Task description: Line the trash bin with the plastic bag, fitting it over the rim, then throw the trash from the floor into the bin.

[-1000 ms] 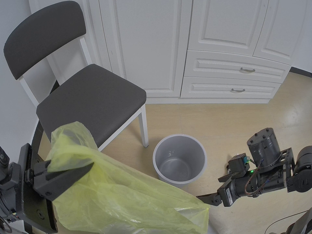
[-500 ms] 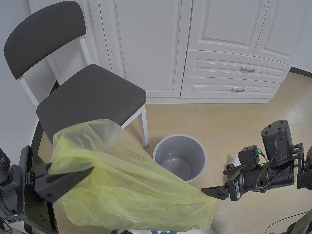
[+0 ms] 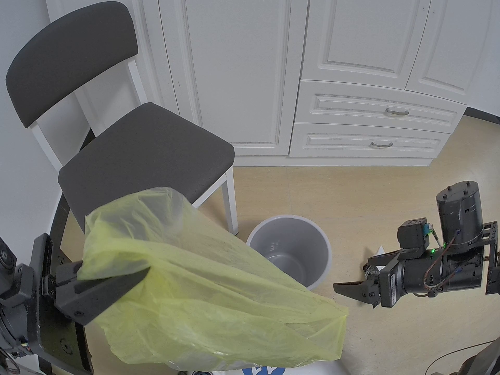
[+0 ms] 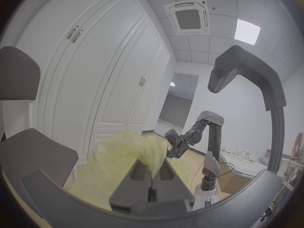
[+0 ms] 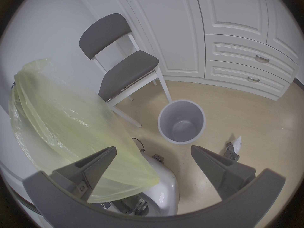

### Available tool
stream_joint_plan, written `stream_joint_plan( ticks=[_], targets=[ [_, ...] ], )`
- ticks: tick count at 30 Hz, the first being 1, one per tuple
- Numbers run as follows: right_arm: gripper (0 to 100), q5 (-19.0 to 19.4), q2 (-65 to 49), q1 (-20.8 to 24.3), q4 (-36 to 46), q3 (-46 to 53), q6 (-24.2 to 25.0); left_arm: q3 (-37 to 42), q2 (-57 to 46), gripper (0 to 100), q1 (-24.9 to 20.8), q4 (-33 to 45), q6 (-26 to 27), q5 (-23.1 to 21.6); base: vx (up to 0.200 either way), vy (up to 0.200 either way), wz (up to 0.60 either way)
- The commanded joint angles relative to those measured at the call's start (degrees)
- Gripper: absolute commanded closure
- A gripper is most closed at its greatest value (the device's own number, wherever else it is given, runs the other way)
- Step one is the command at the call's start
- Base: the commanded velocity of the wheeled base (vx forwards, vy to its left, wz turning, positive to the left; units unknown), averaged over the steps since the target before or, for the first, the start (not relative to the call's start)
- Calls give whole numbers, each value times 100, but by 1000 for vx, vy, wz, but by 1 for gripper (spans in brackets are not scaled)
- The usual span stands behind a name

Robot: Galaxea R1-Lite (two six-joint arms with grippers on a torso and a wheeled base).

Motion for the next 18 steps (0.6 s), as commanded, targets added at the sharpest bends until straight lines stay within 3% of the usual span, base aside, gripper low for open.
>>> stream_joint_plan(
  ticks=[1,9,12,18],
  targets=[
    [0,6,-210,-89,25,49,-27,-18,9,100,0,-2,-2,1,0,0,0],
    [0,120,-509,-27,157,251,-344,-36,1,100,9,-2,7,10,0,0,0],
    [0,313,-350,34,139,410,-607,-62,1,100,9,-2,7,19,0,0,0],
    [0,331,124,298,78,462,-660,-80,-61,100,9,-10,7,28,0,0,0]
  ],
)
